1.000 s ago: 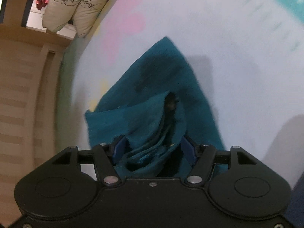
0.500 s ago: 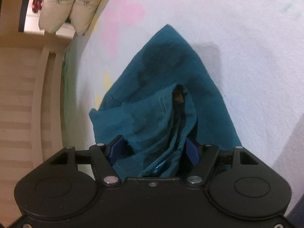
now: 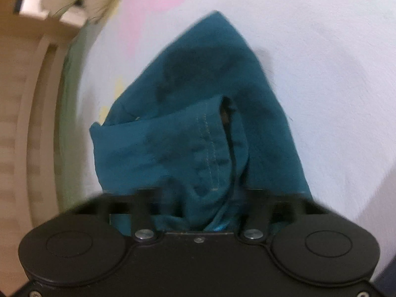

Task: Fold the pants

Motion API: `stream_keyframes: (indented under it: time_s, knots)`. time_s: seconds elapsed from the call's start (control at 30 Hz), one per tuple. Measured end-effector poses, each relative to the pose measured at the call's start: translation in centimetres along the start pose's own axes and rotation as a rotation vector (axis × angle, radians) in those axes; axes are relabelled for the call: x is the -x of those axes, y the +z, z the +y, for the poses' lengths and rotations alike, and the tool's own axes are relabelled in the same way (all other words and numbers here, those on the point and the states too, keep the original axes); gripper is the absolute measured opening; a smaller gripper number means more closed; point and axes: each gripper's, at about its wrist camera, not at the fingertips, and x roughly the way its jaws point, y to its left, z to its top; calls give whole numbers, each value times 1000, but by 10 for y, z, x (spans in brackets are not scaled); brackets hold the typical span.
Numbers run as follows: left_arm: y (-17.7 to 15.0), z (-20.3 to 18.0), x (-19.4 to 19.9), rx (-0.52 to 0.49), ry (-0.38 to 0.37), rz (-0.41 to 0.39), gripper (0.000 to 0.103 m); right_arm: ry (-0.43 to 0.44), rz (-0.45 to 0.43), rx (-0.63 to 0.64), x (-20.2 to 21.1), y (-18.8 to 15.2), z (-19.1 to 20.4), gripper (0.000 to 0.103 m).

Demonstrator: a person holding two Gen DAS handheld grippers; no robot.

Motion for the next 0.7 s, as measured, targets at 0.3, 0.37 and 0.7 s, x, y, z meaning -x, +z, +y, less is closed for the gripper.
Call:
stream_keyframes:
  time_s: [0.3, 0.37, 0.7]
  knots:
    - [2, 47, 61, 178, -92, -157, 30, -57, -242, 363, 52, 12, 49, 28]
    - [0, 64, 60, 260, -98, -127, 30, -111, -235, 372, 40, 14, 42, 28]
    - [-18, 158, 17, 639, -58, 91, 30, -276, -282, 346, 28, -8, 25, 64]
